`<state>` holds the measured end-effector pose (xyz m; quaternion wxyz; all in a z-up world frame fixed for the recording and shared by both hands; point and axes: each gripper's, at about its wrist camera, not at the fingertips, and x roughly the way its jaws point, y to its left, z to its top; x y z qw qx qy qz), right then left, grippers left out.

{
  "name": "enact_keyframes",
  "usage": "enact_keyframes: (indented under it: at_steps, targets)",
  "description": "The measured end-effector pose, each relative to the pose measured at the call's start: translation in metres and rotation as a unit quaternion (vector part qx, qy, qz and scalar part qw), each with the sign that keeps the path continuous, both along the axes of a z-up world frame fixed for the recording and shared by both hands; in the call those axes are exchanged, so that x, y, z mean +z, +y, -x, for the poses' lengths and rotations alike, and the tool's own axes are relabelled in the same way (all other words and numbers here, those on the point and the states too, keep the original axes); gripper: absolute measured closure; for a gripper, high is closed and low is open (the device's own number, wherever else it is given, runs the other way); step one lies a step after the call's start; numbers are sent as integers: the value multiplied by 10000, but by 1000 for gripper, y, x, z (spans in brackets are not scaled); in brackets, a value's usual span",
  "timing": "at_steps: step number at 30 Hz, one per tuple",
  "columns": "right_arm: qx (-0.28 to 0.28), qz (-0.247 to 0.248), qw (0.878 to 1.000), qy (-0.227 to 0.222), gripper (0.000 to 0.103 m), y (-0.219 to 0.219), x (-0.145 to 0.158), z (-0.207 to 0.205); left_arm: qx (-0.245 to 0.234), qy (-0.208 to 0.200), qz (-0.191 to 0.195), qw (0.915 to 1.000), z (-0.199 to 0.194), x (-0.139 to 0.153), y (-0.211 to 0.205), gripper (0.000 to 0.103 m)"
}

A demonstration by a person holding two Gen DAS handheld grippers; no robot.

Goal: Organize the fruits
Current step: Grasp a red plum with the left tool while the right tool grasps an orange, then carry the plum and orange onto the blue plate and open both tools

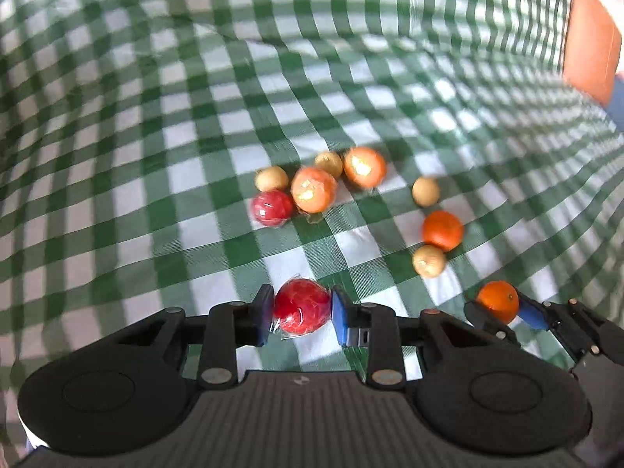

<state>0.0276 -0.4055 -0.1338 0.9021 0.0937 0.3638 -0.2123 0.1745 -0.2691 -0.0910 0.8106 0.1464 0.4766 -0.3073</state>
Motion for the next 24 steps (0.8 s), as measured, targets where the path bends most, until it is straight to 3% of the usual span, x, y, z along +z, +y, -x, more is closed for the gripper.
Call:
enact_keyframes:
  at_steps: [4,8,16,19,24]
  targets:
    - [-45,-219,9997,-44,66,2,23,20,123,-133,197,9996,22,35,40,68]
    - [414,-295,9986,-151,66,27,47,34,354,-209,172,9990,45,57,85,68]
    - [1456,-866,9851,-287,66,113,81,44,1112,-56,189,9936,89,74,183,68]
    - [1812,-789,9800,-242,66,165,95,41,1324,-112,284,9907,100,81,215,68]
    - [2104,-636,9755,-96,66,201,106,39,1569,-143,459,9864,104,85,248,68]
